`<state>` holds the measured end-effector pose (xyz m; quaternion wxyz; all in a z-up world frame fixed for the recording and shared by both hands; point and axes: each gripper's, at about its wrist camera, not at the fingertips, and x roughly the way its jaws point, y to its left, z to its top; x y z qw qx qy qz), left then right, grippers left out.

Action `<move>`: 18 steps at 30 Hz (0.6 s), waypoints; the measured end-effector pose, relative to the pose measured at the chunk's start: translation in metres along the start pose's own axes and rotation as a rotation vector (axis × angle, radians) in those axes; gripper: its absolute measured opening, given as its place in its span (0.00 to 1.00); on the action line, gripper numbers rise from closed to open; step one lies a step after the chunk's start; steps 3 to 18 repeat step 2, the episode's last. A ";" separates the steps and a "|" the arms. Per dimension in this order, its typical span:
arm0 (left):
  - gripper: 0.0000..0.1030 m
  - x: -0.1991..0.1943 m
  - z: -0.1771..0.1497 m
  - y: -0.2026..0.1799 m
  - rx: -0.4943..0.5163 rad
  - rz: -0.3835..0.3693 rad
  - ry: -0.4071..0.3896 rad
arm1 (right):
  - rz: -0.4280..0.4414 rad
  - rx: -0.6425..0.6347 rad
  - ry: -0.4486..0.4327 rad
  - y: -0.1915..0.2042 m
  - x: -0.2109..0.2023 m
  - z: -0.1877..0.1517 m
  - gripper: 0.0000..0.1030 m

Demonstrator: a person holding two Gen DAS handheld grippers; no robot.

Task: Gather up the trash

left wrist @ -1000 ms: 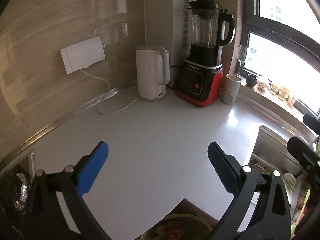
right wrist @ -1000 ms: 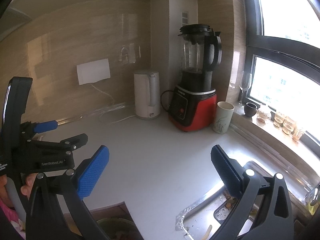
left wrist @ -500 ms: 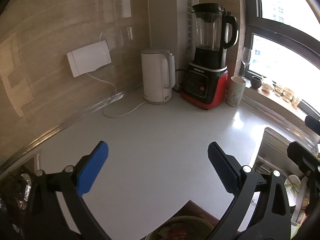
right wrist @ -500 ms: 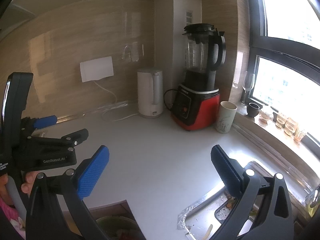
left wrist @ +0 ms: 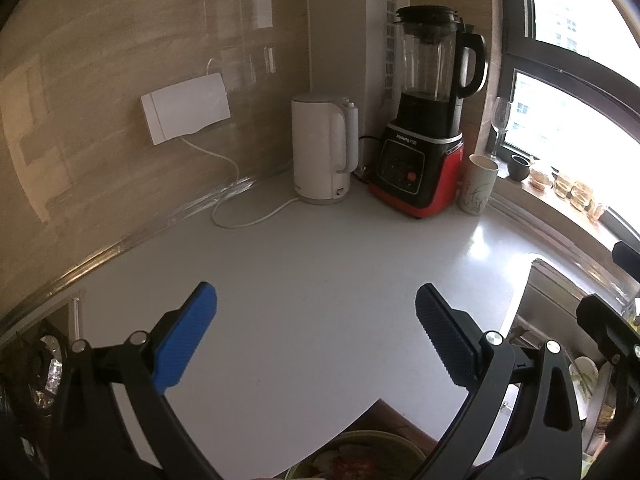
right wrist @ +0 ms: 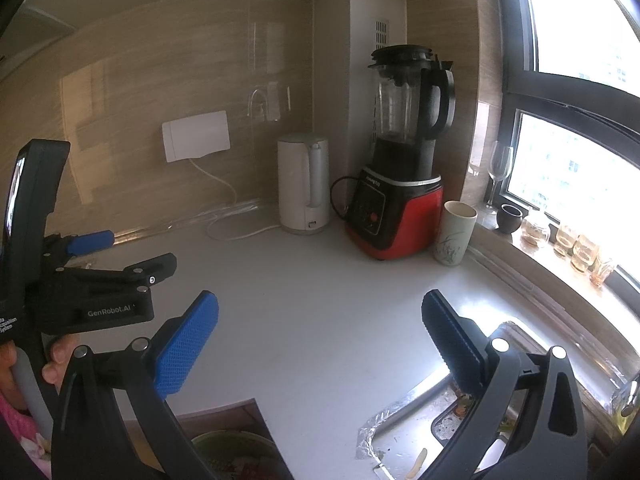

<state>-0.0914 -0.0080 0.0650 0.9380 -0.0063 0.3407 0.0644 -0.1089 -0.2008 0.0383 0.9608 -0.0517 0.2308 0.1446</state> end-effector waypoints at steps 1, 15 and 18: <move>0.92 0.000 0.000 0.000 0.001 0.001 -0.001 | 0.000 0.000 0.000 0.000 0.000 0.000 0.98; 0.92 0.000 0.000 0.000 0.000 0.002 -0.002 | 0.000 0.000 -0.001 0.000 0.000 0.000 0.98; 0.92 0.000 0.000 0.000 0.000 0.002 -0.002 | 0.000 0.000 -0.001 0.000 0.000 0.000 0.98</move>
